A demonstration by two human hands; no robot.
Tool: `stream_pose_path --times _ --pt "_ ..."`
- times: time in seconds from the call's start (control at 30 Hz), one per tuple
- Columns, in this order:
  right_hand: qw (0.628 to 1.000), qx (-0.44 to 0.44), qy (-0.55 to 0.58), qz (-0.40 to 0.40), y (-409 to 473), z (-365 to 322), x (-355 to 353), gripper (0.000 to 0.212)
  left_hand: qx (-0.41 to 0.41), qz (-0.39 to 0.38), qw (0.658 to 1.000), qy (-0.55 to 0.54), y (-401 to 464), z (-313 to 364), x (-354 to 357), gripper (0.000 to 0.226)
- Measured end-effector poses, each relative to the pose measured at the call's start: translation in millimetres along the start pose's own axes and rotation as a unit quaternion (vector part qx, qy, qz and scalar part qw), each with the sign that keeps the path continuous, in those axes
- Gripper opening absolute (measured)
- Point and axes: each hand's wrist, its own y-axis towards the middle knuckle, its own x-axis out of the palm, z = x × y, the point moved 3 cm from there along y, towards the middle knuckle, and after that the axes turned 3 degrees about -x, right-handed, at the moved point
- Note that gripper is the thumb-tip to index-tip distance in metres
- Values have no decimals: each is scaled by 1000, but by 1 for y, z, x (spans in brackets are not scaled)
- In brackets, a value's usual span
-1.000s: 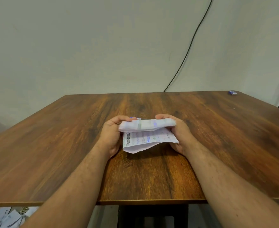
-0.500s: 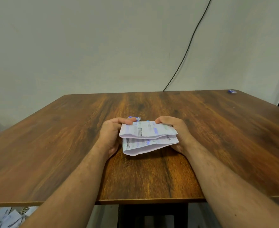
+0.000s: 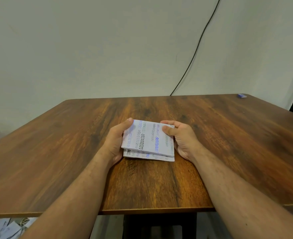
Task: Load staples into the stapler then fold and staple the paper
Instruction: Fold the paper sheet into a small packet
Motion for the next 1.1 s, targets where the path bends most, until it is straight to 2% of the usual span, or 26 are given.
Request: stream_pose_path --times 0.07,0.23,0.33,0.53,0.8,0.9,1.0,1.07,1.1 --pt "1000 -3 -3 0 0 0 0 15 1 2 1000 12 0 0 0 47" --pt "1000 -6 13 -24 2 1 1 27 11 43 999 28 1 1 -3 26" --pt "999 4 29 -44 1 2 3 32 14 52 998 28 3 1 -5 26" --pt "999 5 -16 -51 1 4 3 14 24 59 998 29 3 1 -5 28" --pt "997 -20 -49 -59 2 6 2 18 36 57 995 68 2 0 0 15" --pt "996 -24 -48 -70 3 6 3 19 28 59 996 66 2 -1 0 38" --pt "997 -24 -42 -67 3 7 4 7 29 69 995 63 3 -1 -3 23" --pt "997 -11 -39 -65 4 9 4 30 28 70 996 56 3 0 -6 16" --pt "997 -6 -38 -66 5 9 5 32 25 68 996 53 4 0 -6 17"
